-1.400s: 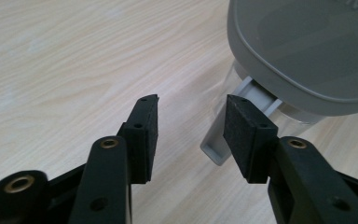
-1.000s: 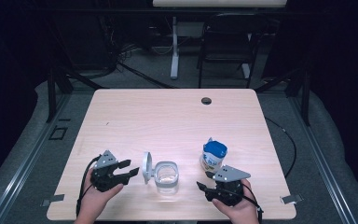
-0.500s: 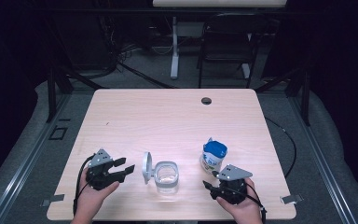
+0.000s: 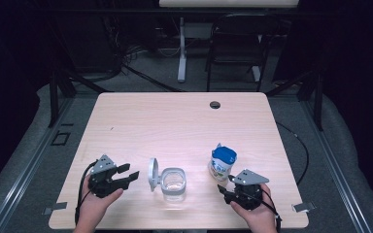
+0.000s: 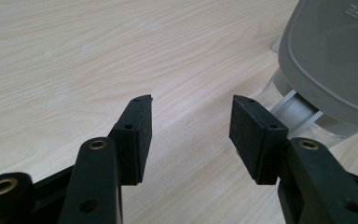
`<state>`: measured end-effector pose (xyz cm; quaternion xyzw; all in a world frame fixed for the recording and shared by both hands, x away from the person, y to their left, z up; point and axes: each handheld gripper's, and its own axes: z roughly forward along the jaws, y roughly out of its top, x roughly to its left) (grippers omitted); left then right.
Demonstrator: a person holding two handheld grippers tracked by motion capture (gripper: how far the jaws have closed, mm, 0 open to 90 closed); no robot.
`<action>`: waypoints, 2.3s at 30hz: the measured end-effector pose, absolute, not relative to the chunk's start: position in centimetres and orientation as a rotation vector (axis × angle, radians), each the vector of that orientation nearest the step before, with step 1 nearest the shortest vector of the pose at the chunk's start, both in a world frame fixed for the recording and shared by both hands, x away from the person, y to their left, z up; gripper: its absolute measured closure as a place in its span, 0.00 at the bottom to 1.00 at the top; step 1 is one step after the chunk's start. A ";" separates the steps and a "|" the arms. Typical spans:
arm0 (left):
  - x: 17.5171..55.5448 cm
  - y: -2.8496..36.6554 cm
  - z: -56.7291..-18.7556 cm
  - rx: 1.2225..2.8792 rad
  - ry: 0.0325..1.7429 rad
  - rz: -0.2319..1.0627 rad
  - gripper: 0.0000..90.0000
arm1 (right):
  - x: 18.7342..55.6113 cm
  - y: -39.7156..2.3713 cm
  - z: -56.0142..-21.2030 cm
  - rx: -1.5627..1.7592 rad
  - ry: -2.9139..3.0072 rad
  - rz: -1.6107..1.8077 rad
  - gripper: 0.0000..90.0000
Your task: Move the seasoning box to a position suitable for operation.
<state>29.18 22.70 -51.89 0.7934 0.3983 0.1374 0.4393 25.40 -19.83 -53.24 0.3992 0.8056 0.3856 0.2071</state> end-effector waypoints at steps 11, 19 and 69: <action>29.0 23.6 -52.1 1.966 1.000 0.341 0.55 | 26.3 -20.1 -53.4 1.118 2.191 1.029 0.53; 28.9 24.0 -52.4 1.953 1.017 0.332 0.55 | 26.9 -20.6 -53.6 1.169 2.168 1.091 0.58; 29.0 24.9 -53.4 1.960 1.069 0.329 0.55 | 30.1 -18.0 -57.0 1.138 2.051 1.090 0.35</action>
